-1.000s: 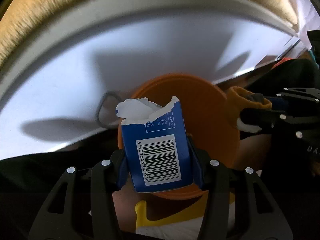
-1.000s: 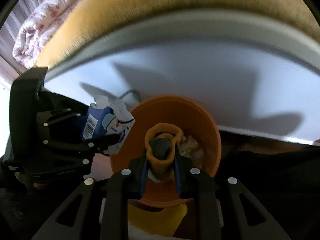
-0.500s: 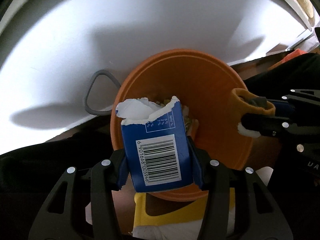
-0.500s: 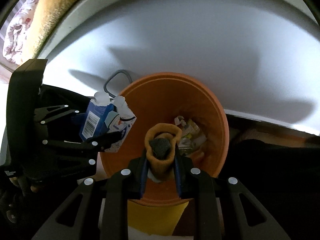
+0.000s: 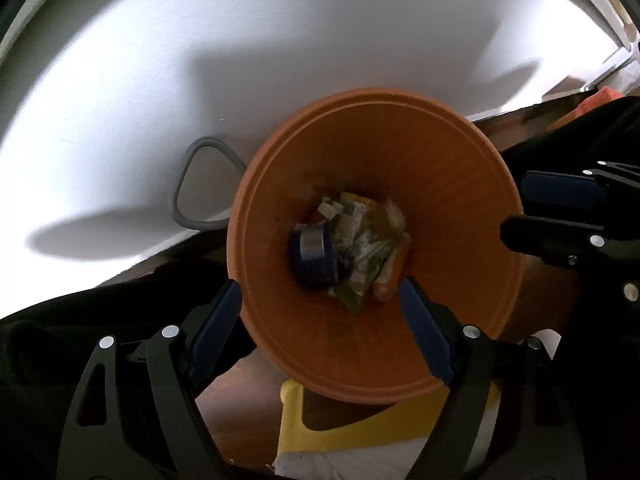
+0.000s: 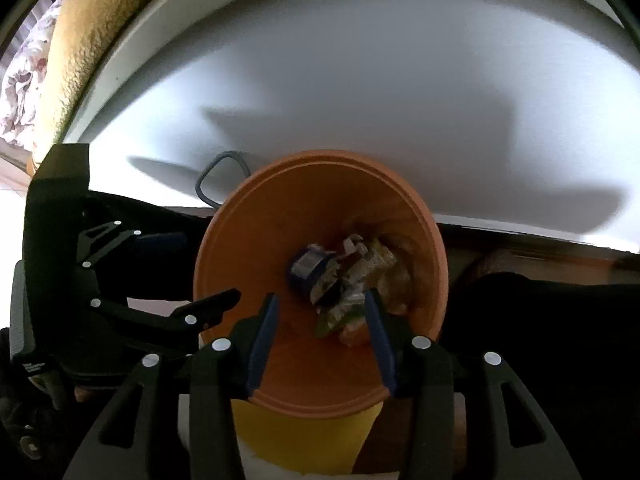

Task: Collect trash
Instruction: 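Raise both grippers from the bin back over the blanket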

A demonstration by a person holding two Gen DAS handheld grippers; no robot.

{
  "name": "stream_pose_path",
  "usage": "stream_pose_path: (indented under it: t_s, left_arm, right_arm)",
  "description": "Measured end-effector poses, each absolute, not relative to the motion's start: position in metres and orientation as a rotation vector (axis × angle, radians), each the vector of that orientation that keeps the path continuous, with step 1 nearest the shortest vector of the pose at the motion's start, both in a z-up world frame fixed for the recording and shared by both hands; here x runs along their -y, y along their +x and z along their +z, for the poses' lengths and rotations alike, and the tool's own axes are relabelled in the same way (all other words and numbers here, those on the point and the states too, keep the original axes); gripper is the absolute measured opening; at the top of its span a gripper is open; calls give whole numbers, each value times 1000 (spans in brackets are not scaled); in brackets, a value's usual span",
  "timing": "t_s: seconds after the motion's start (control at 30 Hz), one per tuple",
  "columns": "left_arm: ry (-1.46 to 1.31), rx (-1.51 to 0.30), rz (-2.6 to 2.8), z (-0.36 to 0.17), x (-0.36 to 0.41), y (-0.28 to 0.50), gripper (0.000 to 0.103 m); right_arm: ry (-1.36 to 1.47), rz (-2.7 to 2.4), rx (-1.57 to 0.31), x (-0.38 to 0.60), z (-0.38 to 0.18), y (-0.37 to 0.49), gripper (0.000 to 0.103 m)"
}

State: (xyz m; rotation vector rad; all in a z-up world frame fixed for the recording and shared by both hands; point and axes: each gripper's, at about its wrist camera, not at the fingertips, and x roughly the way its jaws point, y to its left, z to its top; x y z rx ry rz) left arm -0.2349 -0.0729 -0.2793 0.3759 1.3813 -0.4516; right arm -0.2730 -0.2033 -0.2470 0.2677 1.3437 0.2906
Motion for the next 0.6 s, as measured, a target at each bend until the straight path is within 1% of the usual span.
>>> stream_pose_path:
  t_s: [0.1, 0.23, 0.27, 0.33, 0.37, 0.5, 0.57, 0.6]
  left_arm:
    - [358, -1373, -460, -277, 71, -234, 79]
    - [315, -1356, -483, -264, 66, -236, 79]
    - [297, -1341, -493, -257, 64, -236, 79]
    - [271, -1305, -510, -241, 61, -237, 79]
    - [255, -1270, -526, -228, 58, -240, 79]
    - [234, -1161, -548, -185, 50, -247, 79]
    - [234, -1098, -549, -163, 47, -251, 79]
    - [236, -1062, -545, -151, 45, -252, 79]
  right_arm:
    - [270, 289, -1330, 205, -243, -275, 47]
    - [249, 300, -1298, 207, -229, -281, 48]
    - [240, 302, -1287, 207, -223, -283, 48]
    - [209, 307, -1250, 209, -205, -290, 54]
    - [194, 305, -1231, 210, -196, -294, 55]
    - [164, 336, -1152, 216, -156, -307, 56]
    - [160, 353, -1108, 217, -136, -307, 58]
    - [153, 360, -1075, 219, -122, -306, 60]
